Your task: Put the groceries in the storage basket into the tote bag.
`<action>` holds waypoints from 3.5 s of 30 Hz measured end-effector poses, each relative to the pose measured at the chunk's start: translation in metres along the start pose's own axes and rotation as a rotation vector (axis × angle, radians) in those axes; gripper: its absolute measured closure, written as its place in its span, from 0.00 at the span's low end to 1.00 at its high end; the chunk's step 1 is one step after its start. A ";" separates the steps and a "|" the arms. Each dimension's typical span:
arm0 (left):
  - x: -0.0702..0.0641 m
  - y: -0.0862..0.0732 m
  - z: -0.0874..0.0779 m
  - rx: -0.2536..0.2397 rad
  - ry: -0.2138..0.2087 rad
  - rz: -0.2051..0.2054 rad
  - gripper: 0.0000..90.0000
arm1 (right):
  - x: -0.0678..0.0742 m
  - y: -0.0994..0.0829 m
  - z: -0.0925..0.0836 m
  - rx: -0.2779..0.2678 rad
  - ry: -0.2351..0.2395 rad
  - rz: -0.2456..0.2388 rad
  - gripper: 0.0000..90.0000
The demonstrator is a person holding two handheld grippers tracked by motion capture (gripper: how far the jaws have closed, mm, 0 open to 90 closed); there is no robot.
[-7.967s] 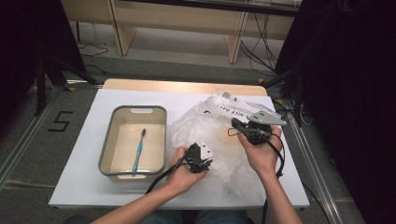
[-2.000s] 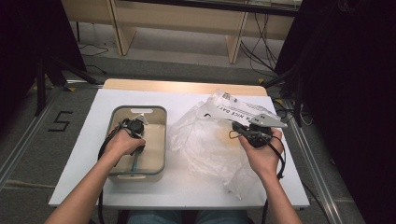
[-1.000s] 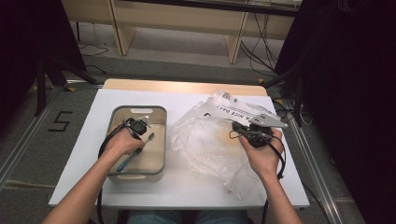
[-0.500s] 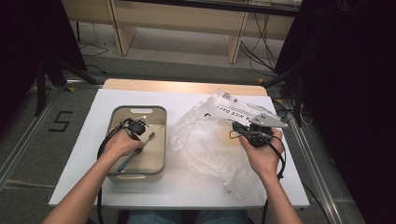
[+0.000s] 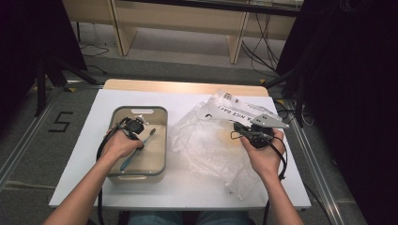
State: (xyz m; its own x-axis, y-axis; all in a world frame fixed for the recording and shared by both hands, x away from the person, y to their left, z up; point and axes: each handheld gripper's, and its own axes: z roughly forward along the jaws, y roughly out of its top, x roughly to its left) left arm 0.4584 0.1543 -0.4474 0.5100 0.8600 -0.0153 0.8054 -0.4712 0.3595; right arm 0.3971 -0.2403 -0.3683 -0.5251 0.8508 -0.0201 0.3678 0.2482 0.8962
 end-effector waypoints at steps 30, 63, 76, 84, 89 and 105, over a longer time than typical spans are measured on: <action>-0.002 -0.003 -0.025 -0.291 -0.006 -0.029 0.87 | 0.001 0.000 0.000 -0.008 0.000 -0.005 1.00; -0.010 -0.007 -0.047 -0.536 -0.020 -0.040 0.87 | 0.002 0.000 0.001 -0.010 -0.001 -0.006 1.00; -0.016 -0.007 -0.057 -0.600 -0.031 -0.057 0.87 | 0.002 0.000 0.001 -0.009 -0.001 -0.009 1.00; -0.022 -0.007 -0.063 -0.635 -0.049 -0.062 0.87 | 0.002 0.000 0.001 -0.007 -0.001 -0.010 1.00; -0.027 -0.006 -0.067 -0.650 -0.071 -0.060 0.87 | 0.002 0.000 0.001 -0.008 -0.002 -0.012 1.00; -0.043 -0.004 -0.077 -0.671 -0.105 -0.023 0.87 | 0.002 -0.001 0.001 -0.006 -0.004 -0.011 1.00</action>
State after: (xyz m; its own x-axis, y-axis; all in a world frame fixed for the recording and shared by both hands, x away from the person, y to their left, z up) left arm 0.4099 0.1341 -0.3767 0.5489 0.8289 -0.1077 0.4716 -0.2007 0.8587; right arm 0.3964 -0.2380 -0.3693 -0.5264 0.8496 -0.0319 0.3575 0.2552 0.8984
